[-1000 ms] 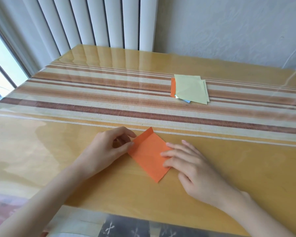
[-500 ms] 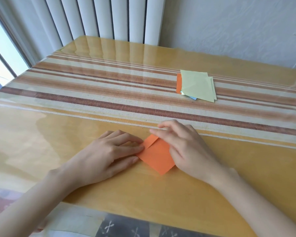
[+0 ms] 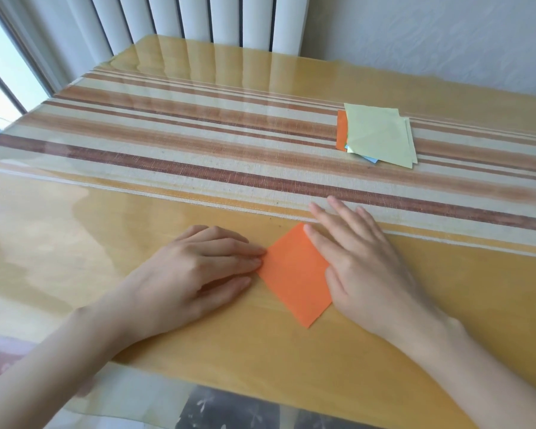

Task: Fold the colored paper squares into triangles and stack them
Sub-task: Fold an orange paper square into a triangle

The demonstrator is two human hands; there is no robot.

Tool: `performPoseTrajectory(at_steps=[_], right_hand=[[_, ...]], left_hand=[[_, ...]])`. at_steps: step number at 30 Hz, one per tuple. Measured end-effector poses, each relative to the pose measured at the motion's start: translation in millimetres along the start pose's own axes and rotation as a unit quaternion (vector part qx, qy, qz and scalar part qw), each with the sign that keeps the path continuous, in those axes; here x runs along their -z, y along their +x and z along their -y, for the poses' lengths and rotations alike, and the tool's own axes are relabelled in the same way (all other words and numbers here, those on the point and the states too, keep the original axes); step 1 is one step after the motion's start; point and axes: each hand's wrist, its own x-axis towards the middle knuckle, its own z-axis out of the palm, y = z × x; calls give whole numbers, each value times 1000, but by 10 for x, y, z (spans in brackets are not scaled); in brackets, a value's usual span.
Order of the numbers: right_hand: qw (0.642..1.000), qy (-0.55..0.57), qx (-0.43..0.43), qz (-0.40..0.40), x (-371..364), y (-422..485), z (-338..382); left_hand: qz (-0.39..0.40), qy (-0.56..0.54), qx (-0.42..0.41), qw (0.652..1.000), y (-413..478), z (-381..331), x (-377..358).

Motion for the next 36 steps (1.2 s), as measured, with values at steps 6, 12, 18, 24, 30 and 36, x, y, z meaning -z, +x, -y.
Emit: performPoseTrajectory(at_steps=[6,12,18,24,30,36], right_hand=[[990,110,79,-50,53,45,88],[985,140,95,-36,40,80,144],[983,169,57,-40,68,111,193],[973,222,59,-20,-6,130,179],[977,204,52,-30,-32,125,158],[982,184,48,-20,-62,143,155]], left_hand=[[-38,-142,103,984,27,66,57],[-41,-180,152,971,61,51,49],[-30,-154,177,972,105,28,7],[-52,-147,201,967,140,-5,-24],[-47,-134,233,962,146,-11,-32],[-55,-90,270,957,181,-46,-57]])
